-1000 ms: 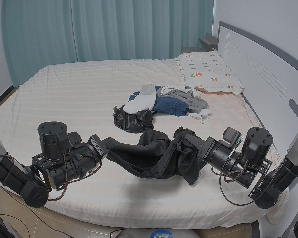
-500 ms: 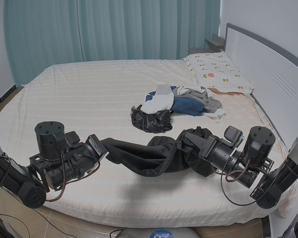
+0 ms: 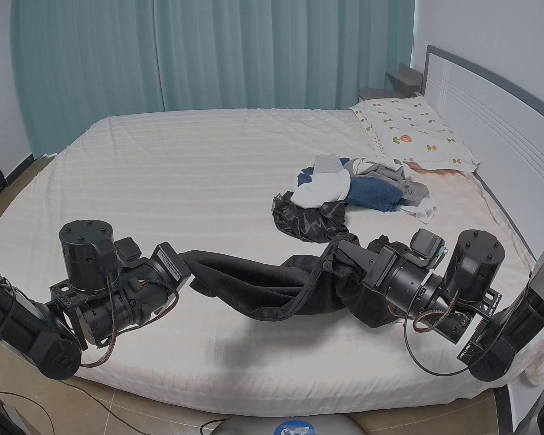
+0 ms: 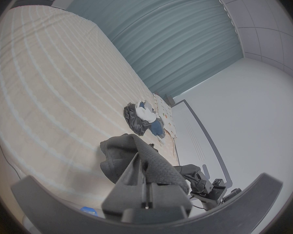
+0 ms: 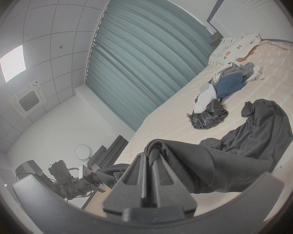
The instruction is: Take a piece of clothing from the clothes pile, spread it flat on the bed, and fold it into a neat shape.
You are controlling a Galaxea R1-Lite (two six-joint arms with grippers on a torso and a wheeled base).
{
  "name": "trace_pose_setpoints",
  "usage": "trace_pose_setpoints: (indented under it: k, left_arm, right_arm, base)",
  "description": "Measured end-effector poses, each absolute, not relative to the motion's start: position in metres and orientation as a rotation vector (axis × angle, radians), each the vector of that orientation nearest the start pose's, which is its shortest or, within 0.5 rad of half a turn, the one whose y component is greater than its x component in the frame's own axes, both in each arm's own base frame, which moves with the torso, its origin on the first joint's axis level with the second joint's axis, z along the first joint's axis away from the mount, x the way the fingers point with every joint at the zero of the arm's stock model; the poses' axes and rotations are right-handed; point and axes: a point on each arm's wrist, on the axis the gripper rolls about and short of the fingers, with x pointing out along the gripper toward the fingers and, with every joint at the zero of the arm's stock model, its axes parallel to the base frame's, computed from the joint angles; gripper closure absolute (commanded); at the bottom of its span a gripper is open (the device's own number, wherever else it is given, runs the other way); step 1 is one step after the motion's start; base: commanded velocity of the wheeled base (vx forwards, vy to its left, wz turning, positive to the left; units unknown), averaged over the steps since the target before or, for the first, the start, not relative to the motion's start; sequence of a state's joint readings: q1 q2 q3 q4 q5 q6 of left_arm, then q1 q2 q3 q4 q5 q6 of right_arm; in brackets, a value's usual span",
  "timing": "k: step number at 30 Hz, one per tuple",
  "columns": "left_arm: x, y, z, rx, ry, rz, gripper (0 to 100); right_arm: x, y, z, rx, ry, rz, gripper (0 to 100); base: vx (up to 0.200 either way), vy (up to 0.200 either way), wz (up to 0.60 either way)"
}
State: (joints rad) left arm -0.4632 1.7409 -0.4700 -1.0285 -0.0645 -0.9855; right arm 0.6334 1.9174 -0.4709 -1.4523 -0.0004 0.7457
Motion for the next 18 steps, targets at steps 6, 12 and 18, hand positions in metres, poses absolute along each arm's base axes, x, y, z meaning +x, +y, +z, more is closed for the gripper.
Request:
trace_pose_setpoints:
  k: [6, 12, 18]
  left_arm:
    - [0.2444, -0.1210, 0.1284, -0.912, 0.468, -0.356, 100]
    - [0.2428, -0.1191, 0.1289, -0.909, 0.481, -0.344, 100]
    - [0.2415, -0.1182, 0.1305, -0.910, 0.477, -0.345, 100]
  right_arm:
    - [0.2424, 0.1777, 0.1203, 0.725, 0.226, 0.607, 100]
    - [0.2440, 0.1774, 0.1205, 0.727, 0.222, 0.604, 100]
    - [0.2439, 0.1774, 0.1203, 0.727, 0.223, 0.604, 100]
  base:
    - [0.000, 0.200, 0.00]
    - [0.000, 0.200, 0.00]
    - [0.000, 0.200, 0.00]
